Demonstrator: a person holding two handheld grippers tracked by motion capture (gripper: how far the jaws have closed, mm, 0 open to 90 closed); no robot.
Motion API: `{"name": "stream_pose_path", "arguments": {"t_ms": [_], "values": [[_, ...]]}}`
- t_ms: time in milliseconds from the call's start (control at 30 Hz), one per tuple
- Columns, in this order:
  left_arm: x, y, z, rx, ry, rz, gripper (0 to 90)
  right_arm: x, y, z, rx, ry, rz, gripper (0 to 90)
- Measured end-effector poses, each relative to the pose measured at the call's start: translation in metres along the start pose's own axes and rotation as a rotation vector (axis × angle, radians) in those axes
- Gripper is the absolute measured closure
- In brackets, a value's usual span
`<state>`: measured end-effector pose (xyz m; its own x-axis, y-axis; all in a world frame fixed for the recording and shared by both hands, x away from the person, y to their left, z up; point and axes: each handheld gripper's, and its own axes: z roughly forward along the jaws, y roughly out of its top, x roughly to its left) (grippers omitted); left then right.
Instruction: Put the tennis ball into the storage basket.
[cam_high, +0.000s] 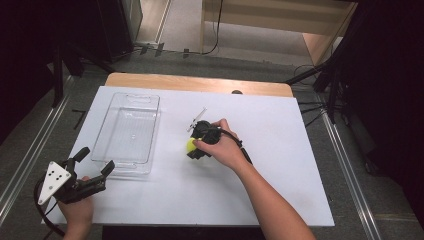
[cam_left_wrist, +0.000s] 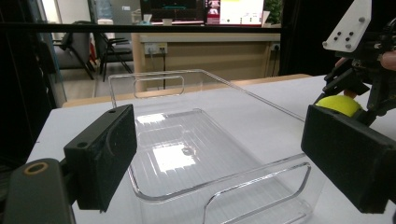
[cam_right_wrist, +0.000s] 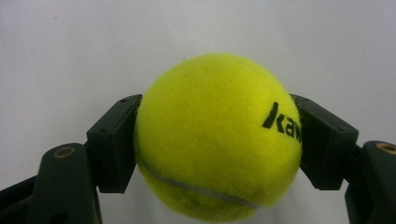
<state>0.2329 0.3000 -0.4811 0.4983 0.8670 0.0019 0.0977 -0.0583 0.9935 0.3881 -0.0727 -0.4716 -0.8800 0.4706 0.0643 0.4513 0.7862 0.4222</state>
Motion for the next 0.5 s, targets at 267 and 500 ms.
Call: {"name": "stream_pose_path", "arguments": {"t_ms": [267,500], "values": [[0.000,0.000,0.000,0.000,-0.001,0.000,11.1,0.000,0.005,-0.008,-0.012,0.008,-0.005,23.5],[0.000,0.000,0.000,-0.001,-0.003,-0.001,11.1,0.001,0.011,-0.013,-0.019,0.025,-0.015,23.4]]}}
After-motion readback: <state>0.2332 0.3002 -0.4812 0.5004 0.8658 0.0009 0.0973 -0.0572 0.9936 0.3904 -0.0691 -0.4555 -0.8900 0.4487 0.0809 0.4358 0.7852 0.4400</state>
